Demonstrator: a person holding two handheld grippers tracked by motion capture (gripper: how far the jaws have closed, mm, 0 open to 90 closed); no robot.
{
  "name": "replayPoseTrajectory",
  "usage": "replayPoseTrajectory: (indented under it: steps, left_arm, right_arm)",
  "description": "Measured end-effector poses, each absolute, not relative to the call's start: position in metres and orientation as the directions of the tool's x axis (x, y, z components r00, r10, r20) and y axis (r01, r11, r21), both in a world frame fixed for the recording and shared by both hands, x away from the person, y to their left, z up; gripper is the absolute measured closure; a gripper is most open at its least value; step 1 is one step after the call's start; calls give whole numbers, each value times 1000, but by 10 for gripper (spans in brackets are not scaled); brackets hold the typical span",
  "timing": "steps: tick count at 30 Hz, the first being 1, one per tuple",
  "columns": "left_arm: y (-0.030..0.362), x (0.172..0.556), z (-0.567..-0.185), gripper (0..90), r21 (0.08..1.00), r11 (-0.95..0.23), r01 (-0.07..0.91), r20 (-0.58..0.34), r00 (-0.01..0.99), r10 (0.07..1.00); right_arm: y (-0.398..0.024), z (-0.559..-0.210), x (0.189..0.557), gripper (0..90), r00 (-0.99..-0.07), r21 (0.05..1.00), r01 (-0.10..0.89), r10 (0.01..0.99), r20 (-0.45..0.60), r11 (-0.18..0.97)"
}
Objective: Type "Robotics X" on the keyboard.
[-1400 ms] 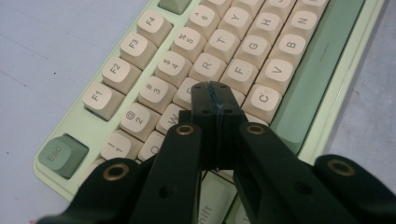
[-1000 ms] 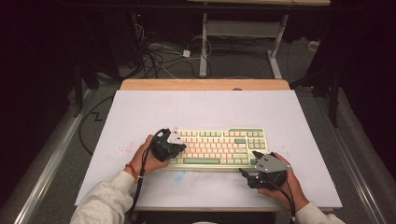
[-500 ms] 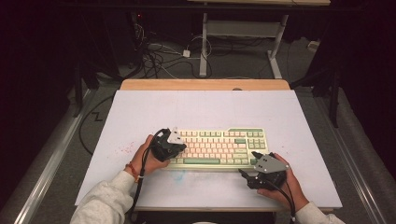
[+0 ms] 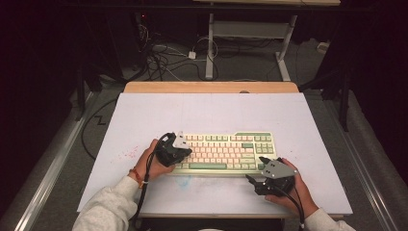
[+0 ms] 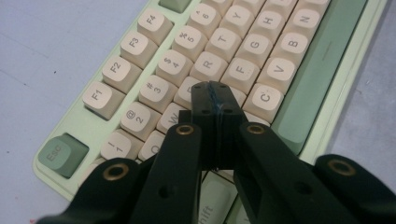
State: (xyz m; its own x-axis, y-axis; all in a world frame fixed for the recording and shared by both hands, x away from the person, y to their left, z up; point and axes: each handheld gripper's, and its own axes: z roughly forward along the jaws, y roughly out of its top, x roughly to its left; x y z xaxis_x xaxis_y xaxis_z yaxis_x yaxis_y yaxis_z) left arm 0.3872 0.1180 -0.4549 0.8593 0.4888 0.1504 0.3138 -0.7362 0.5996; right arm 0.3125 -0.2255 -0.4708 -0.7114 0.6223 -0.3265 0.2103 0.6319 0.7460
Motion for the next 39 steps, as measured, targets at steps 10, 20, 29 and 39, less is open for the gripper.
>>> replayPoseTrajectory:
  steps: [10, 20, 29, 39]
  left_arm:
    - [120, 385, -449, 877, 620, -725, 301, 154, 859, 489]
    - [123, 384, -445, 877, 630, -719, 294, 163, 855, 492]
    - [128, 382, -441, 859, 654, -699, 290, 178, 839, 514]
    - [135, 378, -436, 863, 676, -679, 286, 181, 829, 530]
  right_arm:
    - [-226, -470, 312, 250, -712, 745, 207, 620, -331, 634]
    - [-226, -470, 312, 250, -708, 748, 209, 625, -329, 630]
    - [-227, -470, 312, 250, -708, 748, 207, 624, -330, 630]
    - [-227, -469, 312, 249, -706, 750, 210, 628, -327, 627]
